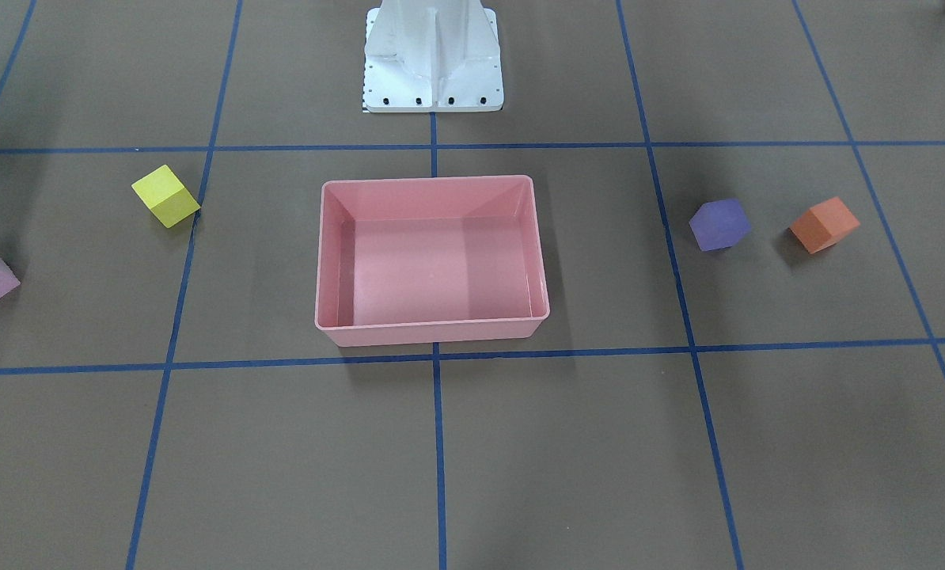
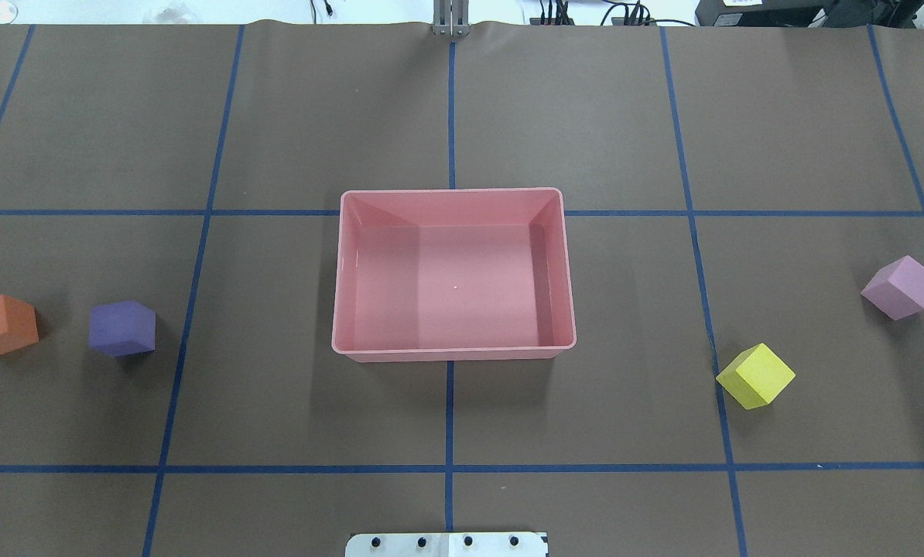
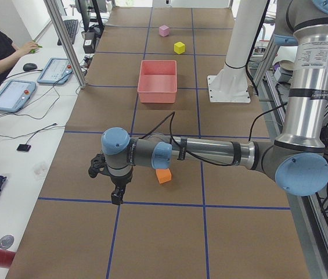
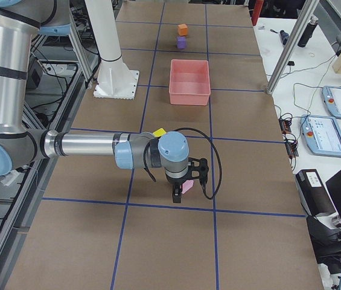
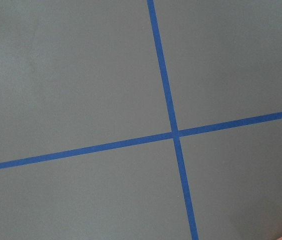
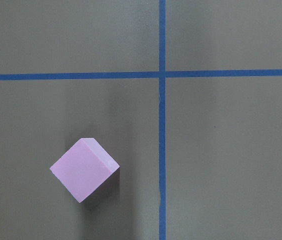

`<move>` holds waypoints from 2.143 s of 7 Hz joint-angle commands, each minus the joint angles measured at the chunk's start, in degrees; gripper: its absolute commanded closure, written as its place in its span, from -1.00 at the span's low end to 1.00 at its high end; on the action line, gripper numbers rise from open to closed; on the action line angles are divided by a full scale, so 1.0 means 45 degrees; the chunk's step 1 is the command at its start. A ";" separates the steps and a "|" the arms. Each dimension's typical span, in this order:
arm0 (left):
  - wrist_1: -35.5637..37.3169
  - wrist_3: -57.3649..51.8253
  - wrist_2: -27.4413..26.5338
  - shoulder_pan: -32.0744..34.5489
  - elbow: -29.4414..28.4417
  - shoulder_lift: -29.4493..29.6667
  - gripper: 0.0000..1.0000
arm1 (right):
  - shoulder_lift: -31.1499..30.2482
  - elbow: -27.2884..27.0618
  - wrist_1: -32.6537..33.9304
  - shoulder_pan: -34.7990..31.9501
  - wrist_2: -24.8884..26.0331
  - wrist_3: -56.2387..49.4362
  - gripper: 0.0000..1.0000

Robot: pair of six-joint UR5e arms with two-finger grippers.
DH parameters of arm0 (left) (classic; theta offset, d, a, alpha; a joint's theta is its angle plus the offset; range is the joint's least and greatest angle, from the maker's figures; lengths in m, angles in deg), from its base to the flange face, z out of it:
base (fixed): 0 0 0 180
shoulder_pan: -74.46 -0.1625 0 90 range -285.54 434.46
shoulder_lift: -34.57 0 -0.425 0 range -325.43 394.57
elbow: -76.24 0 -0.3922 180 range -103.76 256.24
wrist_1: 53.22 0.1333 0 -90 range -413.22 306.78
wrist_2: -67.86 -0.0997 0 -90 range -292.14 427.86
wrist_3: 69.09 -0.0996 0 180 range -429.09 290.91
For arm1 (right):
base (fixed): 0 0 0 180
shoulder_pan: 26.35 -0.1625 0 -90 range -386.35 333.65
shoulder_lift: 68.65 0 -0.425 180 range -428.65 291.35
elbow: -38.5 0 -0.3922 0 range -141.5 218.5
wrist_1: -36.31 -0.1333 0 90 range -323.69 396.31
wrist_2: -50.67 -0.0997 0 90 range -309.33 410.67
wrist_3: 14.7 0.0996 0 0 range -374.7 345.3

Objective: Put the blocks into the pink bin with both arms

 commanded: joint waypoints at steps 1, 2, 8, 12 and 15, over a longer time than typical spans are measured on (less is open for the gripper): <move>-0.0116 -0.0047 0.0028 -0.0006 0.0001 -0.0193 -1.00 | 0.0050 0.0000 -0.0009 0.0000 -0.0010 0.0046 -1.00; -0.0155 0.0010 0.0048 -0.0025 -0.0077 -0.0215 -1.00 | 0.0069 0.0000 -0.0010 0.0000 -0.0010 0.0066 -1.00; -0.0234 0.0264 0.0165 -0.0141 0.0891 -0.0021 -1.00 | 0.0167 0.0001 -0.0049 0.0019 -0.0049 0.0164 -1.00; -0.1396 0.7308 0.1436 -0.2570 0.3080 -0.0233 -1.00 | 0.0187 -0.0038 -0.0049 0.0019 -0.0068 0.0164 -1.00; -0.4603 1.5222 -0.1289 -0.6710 0.5364 -0.1851 -1.00 | 0.0167 -0.0097 -0.0049 0.0019 -0.0049 0.0164 -1.00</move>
